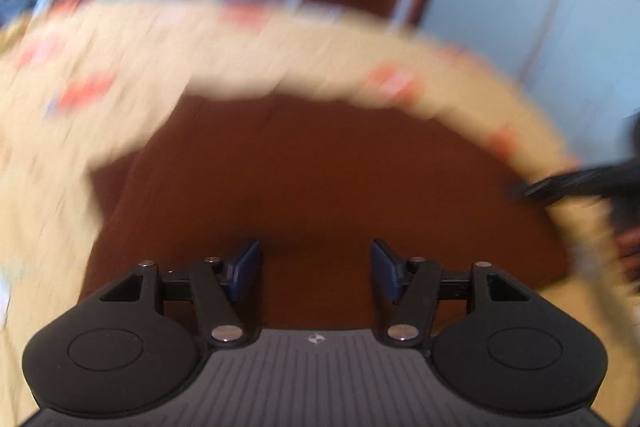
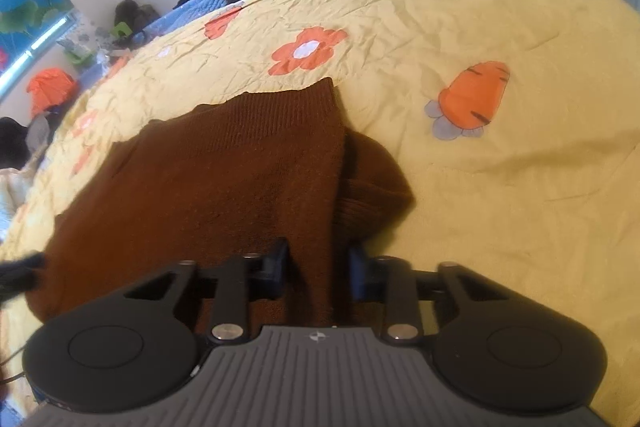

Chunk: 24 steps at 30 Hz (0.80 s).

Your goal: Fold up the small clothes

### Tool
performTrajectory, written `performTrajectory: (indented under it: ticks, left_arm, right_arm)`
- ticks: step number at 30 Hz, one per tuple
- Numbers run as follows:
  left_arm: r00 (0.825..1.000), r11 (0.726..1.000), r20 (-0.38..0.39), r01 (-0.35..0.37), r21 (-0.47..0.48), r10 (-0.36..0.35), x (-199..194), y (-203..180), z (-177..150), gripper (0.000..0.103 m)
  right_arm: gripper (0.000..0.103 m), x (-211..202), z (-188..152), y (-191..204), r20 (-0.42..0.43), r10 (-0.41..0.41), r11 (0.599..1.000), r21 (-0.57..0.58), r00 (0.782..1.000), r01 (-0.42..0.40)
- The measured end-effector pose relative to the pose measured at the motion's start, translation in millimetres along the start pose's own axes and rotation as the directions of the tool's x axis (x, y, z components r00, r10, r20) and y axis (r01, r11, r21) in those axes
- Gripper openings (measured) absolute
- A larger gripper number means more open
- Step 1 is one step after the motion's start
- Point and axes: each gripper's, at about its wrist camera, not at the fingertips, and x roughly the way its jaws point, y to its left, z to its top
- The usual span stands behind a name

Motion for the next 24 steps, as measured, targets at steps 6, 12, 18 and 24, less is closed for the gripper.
performTrajectory:
  ticks: [6,12,18,24]
  left_arm:
    - [0.999,0.973,-0.001,-0.051,0.227,0.053,-16.7,-7.1,-12.9,0.051]
    - [0.986,0.971,0.163,-0.06,0.233,0.022,-18.9,-21.1,36.6,0.052]
    - [0.986,0.977,0.051,-0.161,0.137,0.156,72.0,-5.2,77.8,0.052]
    - [0.98,0.98,0.151,-0.151,0.133,0.13,75.6,25.5,56.8,0.068]
  right_arm:
    - [0.03,-8.8,-5.1,-17.1,-0.003,-0.005,1.0,-0.003,1.0,0.005]
    - [0.062,-34.4,17.6,7.1,0.172,0.004,1.0,0.021,0.985,-0.007]
    - [0.067,25.6,55.1,57.6,0.154,0.059,0.997,-0.058,0.986,-0.051]
    - [0.085,82.0,26.3,65.6,0.206,-0.113,0.945,-0.28,0.972,0.169]
